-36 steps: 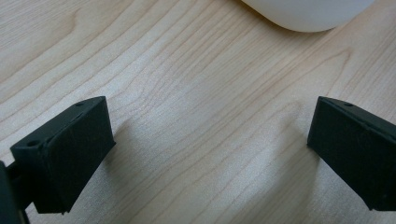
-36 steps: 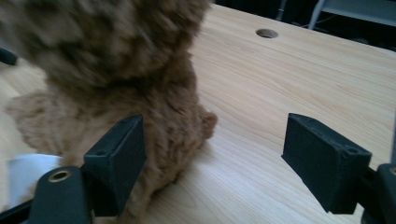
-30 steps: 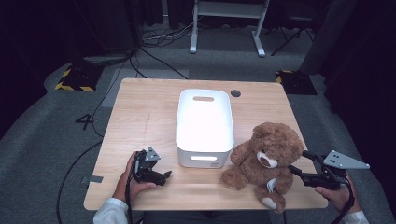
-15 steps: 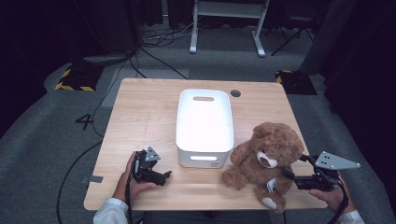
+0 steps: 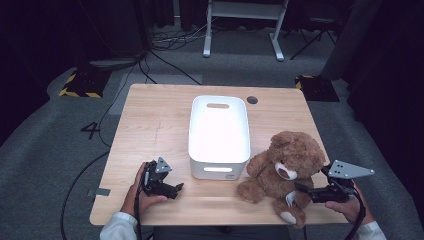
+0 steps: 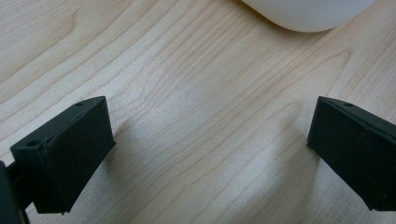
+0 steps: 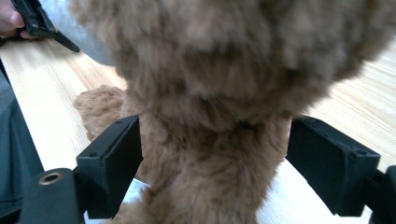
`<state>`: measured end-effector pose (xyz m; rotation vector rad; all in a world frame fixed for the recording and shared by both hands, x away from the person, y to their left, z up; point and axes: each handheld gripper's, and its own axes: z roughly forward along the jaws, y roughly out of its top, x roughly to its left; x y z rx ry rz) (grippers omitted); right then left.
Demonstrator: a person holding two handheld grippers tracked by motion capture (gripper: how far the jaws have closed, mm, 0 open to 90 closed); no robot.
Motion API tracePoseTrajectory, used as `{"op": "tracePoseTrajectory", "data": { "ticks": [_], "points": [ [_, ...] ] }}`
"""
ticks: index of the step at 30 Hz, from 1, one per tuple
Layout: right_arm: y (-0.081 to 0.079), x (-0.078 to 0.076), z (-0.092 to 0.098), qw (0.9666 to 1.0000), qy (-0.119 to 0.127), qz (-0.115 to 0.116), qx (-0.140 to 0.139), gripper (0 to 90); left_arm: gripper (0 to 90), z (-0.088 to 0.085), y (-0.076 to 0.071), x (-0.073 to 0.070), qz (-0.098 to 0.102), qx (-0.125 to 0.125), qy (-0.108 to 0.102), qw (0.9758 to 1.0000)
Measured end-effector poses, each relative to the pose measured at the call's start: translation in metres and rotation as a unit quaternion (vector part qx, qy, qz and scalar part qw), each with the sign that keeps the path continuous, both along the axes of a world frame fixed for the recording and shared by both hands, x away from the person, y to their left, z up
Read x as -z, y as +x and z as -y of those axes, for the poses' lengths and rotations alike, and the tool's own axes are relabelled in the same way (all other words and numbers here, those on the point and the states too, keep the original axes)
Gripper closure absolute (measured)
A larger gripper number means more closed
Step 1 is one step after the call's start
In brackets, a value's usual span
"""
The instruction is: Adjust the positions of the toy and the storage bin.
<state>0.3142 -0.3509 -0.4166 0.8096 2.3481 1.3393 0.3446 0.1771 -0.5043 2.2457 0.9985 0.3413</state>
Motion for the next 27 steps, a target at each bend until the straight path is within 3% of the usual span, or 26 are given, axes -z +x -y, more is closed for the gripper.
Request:
{"op": "tracePoseTrajectory", "data": {
  "ticks": [12, 22, 27],
  "points": [
    [0.013, 0.009, -0.011, 0.9992, -0.033, -0.019, -0.012, 16.4, 0.3, 0.0, 0.0, 0.0, 0.0, 0.0, 0.0, 1.0],
    [0.021, 0.015, -0.022, 0.9986, -0.04, -0.03, -0.02, 13.9, 0.3, 0.0, 0.0, 0.0, 0.0, 0.0, 0.0, 1.0],
    [0.02, 0.018, -0.026, 0.9985, -0.047, -0.022, -0.017, 22.8, 0.3, 0.0, 0.0, 0.0, 0.0, 0.0, 0.0, 1.0]
  ]
}}
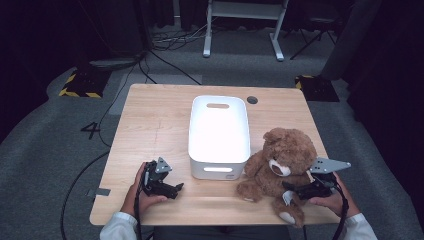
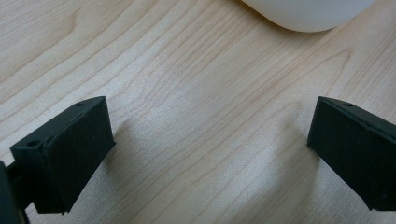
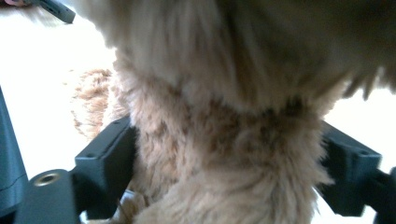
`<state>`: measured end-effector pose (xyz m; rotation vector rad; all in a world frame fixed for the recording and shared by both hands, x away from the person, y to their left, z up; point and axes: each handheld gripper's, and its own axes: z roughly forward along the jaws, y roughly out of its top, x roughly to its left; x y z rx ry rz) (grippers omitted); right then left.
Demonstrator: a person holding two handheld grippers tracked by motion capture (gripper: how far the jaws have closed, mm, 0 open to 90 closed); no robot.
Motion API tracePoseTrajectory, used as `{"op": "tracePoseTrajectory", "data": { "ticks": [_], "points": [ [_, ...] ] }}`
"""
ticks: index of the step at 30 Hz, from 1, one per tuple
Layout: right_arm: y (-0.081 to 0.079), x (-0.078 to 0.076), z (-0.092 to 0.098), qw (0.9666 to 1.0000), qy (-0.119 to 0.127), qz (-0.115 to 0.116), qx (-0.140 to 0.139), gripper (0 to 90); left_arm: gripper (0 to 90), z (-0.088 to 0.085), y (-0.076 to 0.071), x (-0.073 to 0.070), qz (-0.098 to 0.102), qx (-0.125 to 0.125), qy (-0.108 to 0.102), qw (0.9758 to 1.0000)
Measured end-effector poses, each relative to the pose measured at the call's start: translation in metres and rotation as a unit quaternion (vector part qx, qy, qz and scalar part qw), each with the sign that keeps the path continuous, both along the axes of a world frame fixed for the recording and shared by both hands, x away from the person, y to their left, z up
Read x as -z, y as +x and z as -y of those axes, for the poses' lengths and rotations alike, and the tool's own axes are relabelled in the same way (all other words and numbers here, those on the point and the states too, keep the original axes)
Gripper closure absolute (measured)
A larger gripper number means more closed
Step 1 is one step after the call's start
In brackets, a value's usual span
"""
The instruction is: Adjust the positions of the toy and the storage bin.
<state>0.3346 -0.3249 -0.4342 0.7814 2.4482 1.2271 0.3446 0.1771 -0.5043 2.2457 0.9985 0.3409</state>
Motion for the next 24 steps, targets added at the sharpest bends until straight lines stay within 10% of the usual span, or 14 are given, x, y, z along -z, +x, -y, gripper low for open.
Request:
{"op": "tracePoseTrajectory", "data": {
  "ticks": [10, 24],
  "points": [
    [-0.0045, 0.0008, -0.0028, 0.9997, -0.007, 0.022, -0.008, 54.5, 0.3, 0.0, 0.0, 0.0, 0.0, 0.0, 0.0, 1.0],
    [-0.0057, 0.005, 0.0003, 0.997, -0.003, 0.061, 0.047, 62.8, 0.3, 0.0, 0.0, 0.0, 0.0, 0.0, 0.0, 1.0]
  ]
}}
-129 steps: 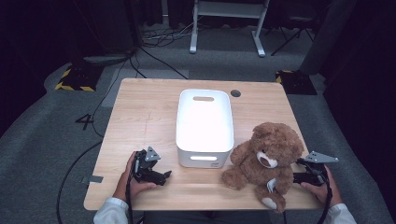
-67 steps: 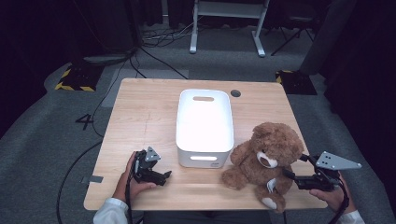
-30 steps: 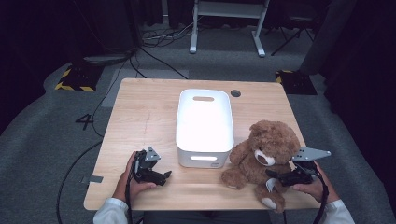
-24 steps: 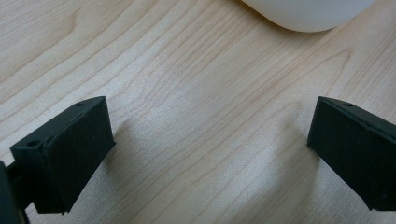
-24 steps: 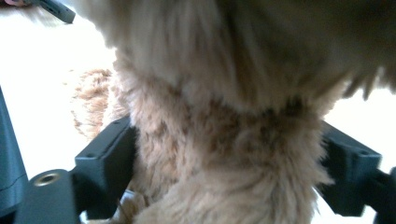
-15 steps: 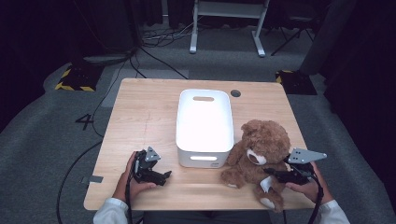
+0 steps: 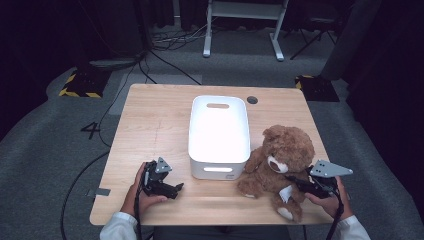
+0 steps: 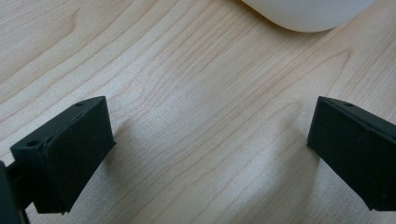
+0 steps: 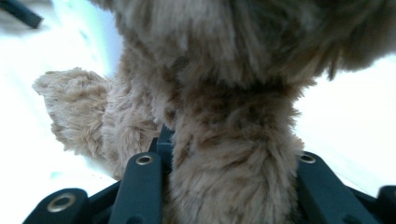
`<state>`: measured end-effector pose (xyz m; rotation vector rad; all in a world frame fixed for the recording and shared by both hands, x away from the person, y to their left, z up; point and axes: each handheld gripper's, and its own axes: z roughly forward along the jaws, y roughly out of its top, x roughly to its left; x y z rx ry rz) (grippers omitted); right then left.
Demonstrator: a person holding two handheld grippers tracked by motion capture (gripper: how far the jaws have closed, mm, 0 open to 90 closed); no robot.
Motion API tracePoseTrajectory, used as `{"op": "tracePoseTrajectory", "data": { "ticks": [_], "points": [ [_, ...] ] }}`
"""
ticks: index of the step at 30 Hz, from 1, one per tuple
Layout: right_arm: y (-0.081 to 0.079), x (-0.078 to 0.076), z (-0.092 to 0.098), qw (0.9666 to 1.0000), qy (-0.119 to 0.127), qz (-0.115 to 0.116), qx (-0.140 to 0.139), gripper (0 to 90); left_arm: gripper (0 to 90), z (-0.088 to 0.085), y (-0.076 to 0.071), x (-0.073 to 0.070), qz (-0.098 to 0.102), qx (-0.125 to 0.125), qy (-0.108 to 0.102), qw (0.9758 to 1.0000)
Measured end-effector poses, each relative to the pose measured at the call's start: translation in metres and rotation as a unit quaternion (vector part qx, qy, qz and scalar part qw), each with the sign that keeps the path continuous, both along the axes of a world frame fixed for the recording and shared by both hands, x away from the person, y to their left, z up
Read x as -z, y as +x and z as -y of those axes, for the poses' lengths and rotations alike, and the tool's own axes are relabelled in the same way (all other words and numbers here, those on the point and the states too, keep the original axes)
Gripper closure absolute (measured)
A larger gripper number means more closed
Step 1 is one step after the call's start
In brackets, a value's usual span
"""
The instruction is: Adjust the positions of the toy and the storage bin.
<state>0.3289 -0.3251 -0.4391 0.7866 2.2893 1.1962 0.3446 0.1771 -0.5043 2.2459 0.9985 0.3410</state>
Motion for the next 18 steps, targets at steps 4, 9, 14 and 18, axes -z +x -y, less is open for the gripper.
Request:
{"op": "tracePoseTrajectory", "data": {
  "ticks": [4, 9, 14, 18],
  "points": [
    [0.005, 0.001, 0.001, 0.9997, 0.002, 0.007, 0.024, 62.9, 0.3, 0.0, 0.0, 0.0, 0.0, 0.0, 0.0, 1.0],
    [0.012, 0.002, 0.002, 0.9986, 0.007, 0.01, 0.051, 62.9, 0.3, 0.0, 0.0, 0.0, 0.0, 0.0, 0.0, 1.0],
    [0.018, 0.001, 0.004, 0.9975, 0.002, 0.013, 0.069, 62.9, 0.2, 0.0, 0.0, 0.0, 0.001, -0.001, 0.0, 1.0],
    [0.025, 0.002, 0.004, 0.9956, -0.001, 0.02, 0.091, 62.9, 0.2, 0.0, 0.001, 0.0, 0.001, -0.001, 0.001, 1.0]
  ]
}}
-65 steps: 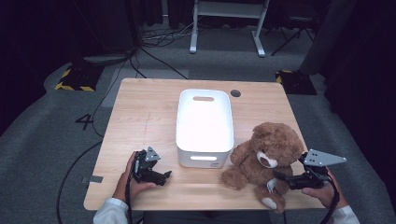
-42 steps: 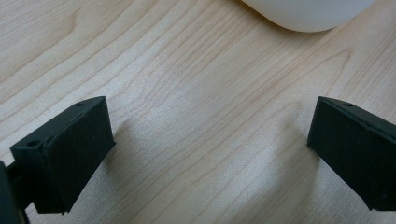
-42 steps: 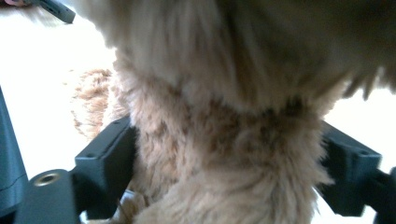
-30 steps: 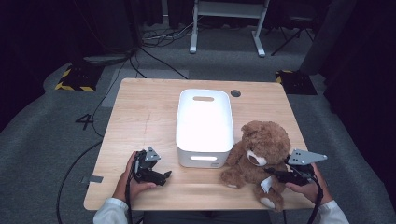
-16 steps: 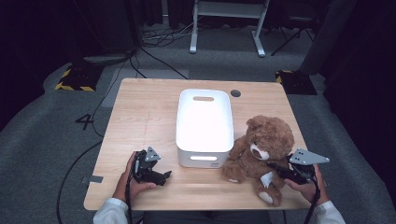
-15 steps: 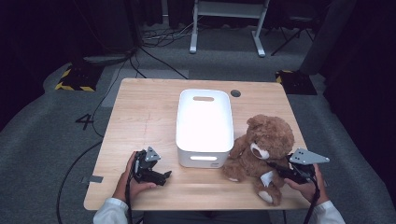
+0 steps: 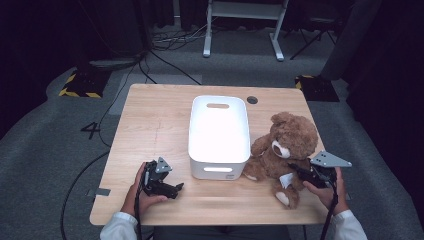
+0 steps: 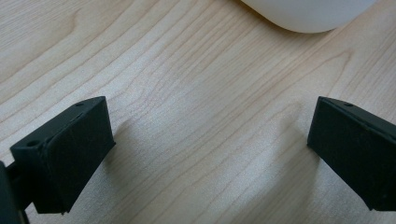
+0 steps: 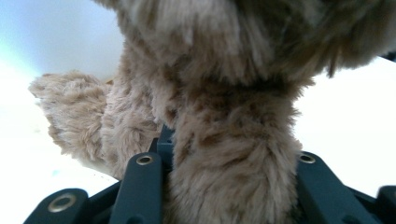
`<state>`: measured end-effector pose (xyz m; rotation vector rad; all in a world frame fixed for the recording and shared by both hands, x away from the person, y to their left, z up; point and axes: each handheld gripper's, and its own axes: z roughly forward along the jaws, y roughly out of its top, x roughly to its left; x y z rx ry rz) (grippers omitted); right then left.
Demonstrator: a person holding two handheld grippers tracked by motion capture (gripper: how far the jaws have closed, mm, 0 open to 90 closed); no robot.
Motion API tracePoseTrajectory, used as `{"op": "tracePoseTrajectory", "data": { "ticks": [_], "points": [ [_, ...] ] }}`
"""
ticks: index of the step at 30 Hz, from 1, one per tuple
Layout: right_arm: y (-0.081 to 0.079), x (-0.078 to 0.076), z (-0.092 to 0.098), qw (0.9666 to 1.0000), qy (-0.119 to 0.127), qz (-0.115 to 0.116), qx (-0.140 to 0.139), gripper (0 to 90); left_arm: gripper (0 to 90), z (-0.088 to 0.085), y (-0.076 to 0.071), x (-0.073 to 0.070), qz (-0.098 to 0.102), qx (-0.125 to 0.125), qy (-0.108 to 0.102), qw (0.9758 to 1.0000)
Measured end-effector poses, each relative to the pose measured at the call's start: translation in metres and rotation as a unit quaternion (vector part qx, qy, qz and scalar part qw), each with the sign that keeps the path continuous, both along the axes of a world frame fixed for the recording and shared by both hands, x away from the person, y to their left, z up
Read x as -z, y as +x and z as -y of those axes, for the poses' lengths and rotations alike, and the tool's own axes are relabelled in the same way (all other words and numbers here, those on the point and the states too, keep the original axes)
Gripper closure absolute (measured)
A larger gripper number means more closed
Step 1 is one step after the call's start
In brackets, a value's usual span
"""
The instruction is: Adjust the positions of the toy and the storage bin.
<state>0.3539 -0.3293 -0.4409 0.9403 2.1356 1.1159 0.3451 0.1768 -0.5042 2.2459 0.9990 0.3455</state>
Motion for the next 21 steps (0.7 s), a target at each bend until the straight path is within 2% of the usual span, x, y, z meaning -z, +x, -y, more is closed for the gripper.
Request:
{"op": "tracePoseTrajectory", "data": {
  "ticks": [5, 21],
  "points": [
    [0.011, 0.001, 0.001, 0.9996, 0.007, 0.0, 0.028, 62.8, 0.2, 0.0, 0.0, 0.0, 0.0, 0.0, 0.0, 1.0],
    [0.037, 0.003, -0.007, 0.9978, 0.022, 0.001, 0.063, 62.8, 0.3, 0.0, 0.0, 0.0, 0.0, 0.0, 0.0, 1.0]
  ]
}}
